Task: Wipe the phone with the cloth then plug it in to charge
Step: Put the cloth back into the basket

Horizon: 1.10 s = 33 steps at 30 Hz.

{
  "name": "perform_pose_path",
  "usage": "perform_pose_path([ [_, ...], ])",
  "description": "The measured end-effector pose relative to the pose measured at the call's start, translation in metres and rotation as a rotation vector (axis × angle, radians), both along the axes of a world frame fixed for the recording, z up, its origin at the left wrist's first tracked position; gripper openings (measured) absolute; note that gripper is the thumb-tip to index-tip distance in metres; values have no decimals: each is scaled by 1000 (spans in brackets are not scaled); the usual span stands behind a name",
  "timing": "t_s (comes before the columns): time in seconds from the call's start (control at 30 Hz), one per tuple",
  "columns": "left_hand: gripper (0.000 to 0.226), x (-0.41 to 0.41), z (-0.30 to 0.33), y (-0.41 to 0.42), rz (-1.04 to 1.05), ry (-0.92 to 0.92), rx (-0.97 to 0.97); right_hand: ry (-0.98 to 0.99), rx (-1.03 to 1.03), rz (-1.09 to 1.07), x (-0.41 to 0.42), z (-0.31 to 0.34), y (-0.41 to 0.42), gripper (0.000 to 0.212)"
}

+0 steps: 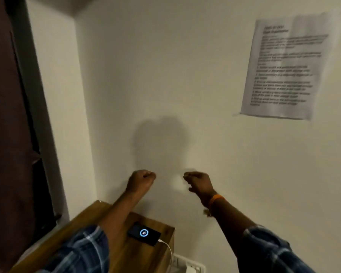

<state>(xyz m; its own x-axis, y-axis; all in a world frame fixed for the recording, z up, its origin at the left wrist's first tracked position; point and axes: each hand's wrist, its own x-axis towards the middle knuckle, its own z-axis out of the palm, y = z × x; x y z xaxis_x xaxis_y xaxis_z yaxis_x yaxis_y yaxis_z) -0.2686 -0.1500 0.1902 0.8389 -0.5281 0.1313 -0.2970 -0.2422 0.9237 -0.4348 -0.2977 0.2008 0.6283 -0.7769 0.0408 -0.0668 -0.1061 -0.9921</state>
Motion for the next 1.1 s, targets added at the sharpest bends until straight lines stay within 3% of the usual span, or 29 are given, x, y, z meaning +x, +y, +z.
perform_pose_path([
  [0.23, 19, -20, 102, 154, 185, -149, -111, -154, -145, 187, 5, 116, 101, 23],
  [0.53, 23, -34, 110, 283, 363, -171, -123, -158, -193, 419, 29, 132, 227, 24],
  [0.6, 30, -33, 104, 303, 391, -179, -124, -144, -197, 445, 36, 128, 246, 23],
  [0.83, 25, -25, 62, 342, 376, -100, -77, -49, -134, 500, 68, 75, 291, 22],
  [1.0, 10, -25, -20, 341, 148, -61, 247, 221, -67, 537, 75, -8, 313, 18],
  [1.1, 19, -30, -77, 340, 27, -74, 449, 393, -34, 602, 69, -63, 320, 22],
])
